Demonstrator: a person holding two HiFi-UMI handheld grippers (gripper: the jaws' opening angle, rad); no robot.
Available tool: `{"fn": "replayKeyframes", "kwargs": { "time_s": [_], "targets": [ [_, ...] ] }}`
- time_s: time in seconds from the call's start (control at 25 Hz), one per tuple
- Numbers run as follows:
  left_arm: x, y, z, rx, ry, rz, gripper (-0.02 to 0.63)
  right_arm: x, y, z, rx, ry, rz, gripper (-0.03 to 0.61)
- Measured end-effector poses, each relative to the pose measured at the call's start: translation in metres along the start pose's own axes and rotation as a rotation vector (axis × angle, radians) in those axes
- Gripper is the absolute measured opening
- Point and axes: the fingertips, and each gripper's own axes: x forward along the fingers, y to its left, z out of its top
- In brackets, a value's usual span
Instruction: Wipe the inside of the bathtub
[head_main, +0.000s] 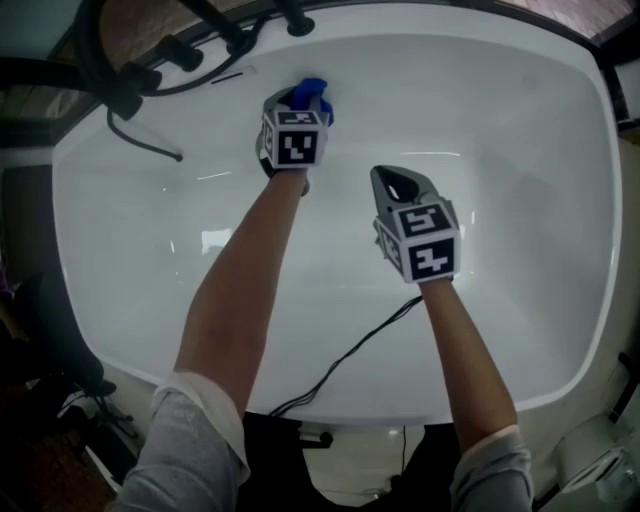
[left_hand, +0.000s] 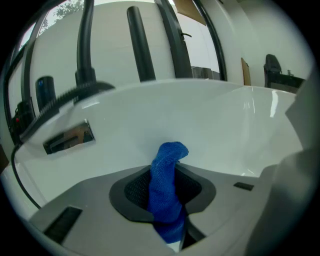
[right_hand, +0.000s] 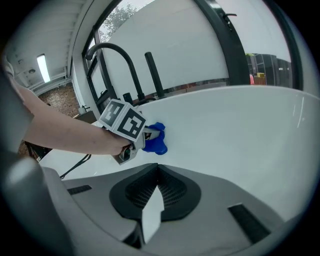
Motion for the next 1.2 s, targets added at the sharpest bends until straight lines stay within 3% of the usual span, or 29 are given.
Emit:
{"fn": "replayKeyframes", "kwargs": {
  "time_s": [0.16,0.32,0.56,0.68,0.92,1.2],
  "targets": [
    [-0.037,0.006,0.048,0.030,-0.062,0.003,0.103,-0.036,0.008,0.020,-0.001,-0.006,-0.008,-0.003],
    [-0.089,-0.011,0.051,0.040,-0.070,-0.059,0.103,-0.077,0.020,0.037,0.010,-0.021,-0.015,-0.003],
    [-0.206,-0.051,0.051,0.043,-0.119,-0.156,0.104,-0.148,0.035,0.055,0.024,-0.038,-0.039,-0.003],
    [-0.293,-0.066,0.080,0.007,-0.157,-0.197,0.104,-0.212,0.049,0.081,0.024,-0.039,-0.074,-0.002],
    [-0.476,-0.033,0.110,-0.032,-0.197,-0.254,0.106,-0.308,0.140,0.121,0.029,-0.086,-0.092,-0.003],
    [-0.614,0.013,0.119,-0.056,-0.245,-0.275,0.106,-0.407,0.209,0.134,0.014,-0.136,-0.161,-0.002]
  ]
}}
